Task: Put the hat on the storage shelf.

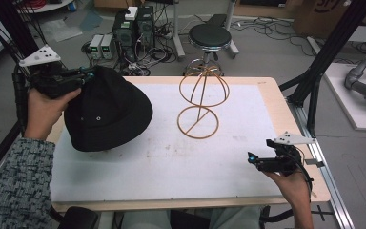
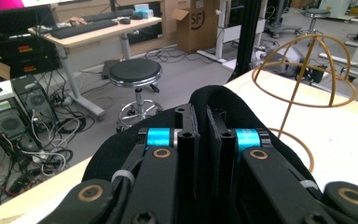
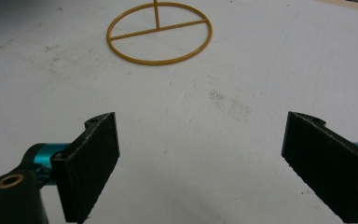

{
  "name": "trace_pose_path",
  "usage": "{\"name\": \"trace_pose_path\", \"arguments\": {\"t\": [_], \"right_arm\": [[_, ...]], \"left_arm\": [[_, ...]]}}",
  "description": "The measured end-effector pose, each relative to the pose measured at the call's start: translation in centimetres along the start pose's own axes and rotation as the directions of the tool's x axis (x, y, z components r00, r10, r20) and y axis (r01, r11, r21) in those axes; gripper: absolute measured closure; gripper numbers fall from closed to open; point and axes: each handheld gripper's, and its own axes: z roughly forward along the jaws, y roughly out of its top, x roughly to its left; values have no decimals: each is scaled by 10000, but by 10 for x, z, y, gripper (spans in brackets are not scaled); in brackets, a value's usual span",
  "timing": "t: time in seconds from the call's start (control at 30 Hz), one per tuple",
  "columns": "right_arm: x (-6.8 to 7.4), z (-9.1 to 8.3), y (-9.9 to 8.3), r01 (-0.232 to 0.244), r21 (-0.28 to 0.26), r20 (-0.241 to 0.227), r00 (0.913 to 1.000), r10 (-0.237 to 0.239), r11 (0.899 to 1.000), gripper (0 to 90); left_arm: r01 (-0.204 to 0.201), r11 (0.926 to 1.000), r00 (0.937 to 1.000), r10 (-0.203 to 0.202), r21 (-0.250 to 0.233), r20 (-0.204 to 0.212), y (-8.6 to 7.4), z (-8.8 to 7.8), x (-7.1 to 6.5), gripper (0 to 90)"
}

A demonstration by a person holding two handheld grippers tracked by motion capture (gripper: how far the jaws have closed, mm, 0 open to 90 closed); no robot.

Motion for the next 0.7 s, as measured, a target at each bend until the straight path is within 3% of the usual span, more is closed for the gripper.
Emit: {"name": "trace_pose_path", "arguments": {"t": [0.4, 0.7], "right_arm": [[1, 3, 2, 84, 10, -94, 9999, -83, 10000, 108], [1, 3, 3, 74, -18, -143, 9999, -75, 10000, 109]], "left_arm": [[-104, 9989, 9999, 102, -448, -43, 35, -9, 1, 837], [-76, 9948, 9994, 111, -1012, 341, 65, -6, -1, 837]]}}
